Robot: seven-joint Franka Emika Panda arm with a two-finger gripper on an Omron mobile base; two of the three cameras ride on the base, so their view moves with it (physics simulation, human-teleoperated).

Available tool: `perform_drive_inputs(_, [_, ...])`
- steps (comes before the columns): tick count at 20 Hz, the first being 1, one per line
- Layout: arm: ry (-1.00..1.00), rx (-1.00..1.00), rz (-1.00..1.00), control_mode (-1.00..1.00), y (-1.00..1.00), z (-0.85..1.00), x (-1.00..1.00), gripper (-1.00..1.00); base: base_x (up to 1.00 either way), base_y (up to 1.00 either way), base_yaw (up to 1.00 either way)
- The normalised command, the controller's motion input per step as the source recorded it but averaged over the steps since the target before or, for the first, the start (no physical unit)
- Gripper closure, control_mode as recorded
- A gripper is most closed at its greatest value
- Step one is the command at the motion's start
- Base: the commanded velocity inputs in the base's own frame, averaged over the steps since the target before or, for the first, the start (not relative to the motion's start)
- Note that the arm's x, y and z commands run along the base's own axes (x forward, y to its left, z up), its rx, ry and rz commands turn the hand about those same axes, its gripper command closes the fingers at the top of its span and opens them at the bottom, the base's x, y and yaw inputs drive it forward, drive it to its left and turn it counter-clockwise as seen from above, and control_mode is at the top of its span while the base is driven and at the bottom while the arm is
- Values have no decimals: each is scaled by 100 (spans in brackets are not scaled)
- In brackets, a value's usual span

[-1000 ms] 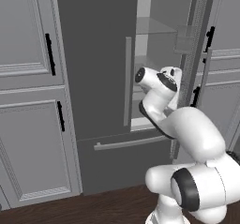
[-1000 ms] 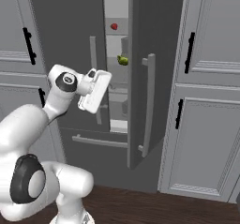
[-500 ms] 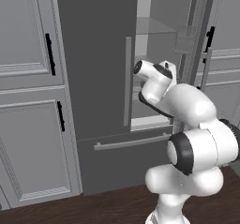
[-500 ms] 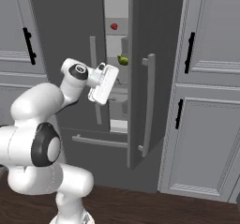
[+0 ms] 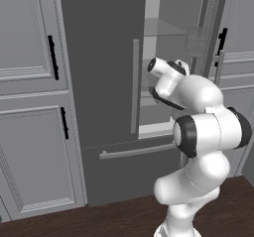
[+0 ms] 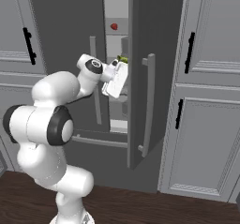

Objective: Take the strawberry from the fridge and place it on top of the pancake, located on the dining counter.

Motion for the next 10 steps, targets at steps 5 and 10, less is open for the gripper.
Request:
perform_drive_inputs(5, [0,0,0,-100,-77,-2,-11,-100,0,0,0])
perform_drive_inputs(10, [1,0,0,-100,-85,0,-16,-100,0,0,0])
